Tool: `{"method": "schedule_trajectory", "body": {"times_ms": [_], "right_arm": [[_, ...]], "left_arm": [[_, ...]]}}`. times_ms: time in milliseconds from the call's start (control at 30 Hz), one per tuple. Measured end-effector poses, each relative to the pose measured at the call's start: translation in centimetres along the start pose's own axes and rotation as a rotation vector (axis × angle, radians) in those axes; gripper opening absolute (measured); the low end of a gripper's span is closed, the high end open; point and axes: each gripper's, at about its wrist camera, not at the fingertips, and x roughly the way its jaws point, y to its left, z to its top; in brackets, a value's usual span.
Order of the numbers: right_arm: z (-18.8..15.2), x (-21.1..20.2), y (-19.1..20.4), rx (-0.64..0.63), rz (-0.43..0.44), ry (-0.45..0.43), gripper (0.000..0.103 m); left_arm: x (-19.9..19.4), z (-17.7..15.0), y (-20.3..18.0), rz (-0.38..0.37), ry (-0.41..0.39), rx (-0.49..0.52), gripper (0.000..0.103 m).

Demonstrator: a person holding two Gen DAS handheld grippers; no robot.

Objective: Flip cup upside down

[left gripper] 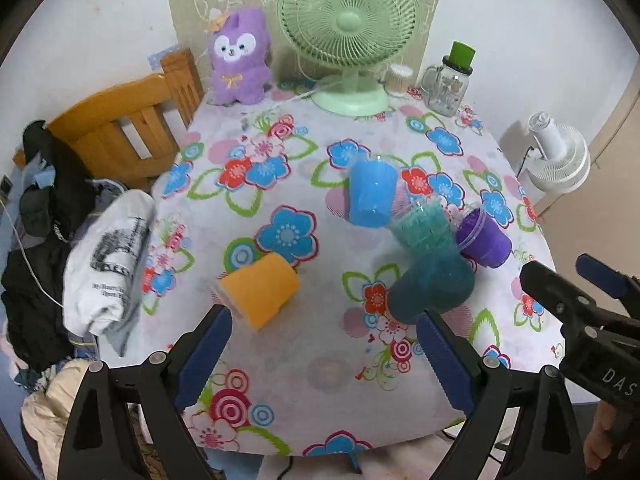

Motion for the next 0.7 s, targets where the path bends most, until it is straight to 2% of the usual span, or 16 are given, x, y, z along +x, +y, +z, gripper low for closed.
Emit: {"method": "schedule_trajectory", "body": {"times_ms": [200,400,533,700], "right_arm": [[1.2,-2.3,0.1,-0.003,-0.002,-0.036,0.093],[1.9,-4.0,0.2,-0.020,-0.028,-0.077,0.093],[2.1,-4.8,0.4,-0.016,-0.012,-0.085,0.093],[2.0,-5.8,0.7,-0.025,-0.036,-0.110,0.093]], "left_arm": [[-2.4,1.0,0.4,-0.023,-0.044,-0.021,0.096],[-5.2,1.8,0.8,-0.005,-0.113,-0.049,0.102],[-5.7,2.0,0.7,0.002,-0.121,-0.044,0.102],[-5.8,1.9,0.0,-0.027,-0.116,-0.030,0.103]]}}
